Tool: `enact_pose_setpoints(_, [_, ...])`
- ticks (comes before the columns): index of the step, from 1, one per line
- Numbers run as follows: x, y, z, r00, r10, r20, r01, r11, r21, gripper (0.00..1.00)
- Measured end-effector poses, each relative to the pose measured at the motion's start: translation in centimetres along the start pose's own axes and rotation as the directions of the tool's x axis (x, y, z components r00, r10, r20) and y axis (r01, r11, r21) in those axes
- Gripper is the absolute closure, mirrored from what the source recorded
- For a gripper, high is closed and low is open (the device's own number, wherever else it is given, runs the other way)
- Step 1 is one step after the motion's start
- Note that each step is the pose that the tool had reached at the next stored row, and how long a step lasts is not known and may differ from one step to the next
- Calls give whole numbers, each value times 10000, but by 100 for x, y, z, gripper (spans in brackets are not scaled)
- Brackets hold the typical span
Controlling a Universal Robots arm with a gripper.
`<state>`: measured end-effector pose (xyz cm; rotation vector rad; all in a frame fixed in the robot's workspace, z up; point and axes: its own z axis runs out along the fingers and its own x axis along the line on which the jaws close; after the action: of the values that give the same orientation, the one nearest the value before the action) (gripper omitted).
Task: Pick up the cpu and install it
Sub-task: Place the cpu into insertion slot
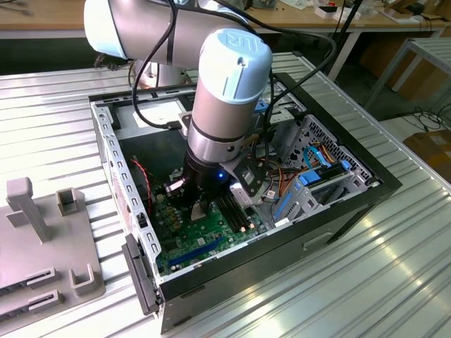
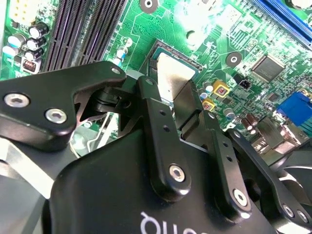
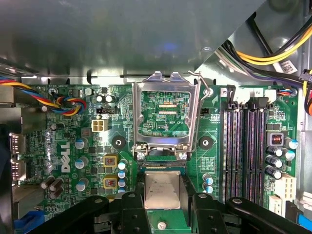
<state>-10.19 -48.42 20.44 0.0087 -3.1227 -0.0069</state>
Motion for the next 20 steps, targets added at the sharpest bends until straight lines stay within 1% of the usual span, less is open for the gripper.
enact_pose_setpoints(4, [0,1,8,10000,-1,1,1,10000,-41,61])
enact_pose_setpoints(20, [-1,-9,18,10000,-1,0,1,10000,-61,61])
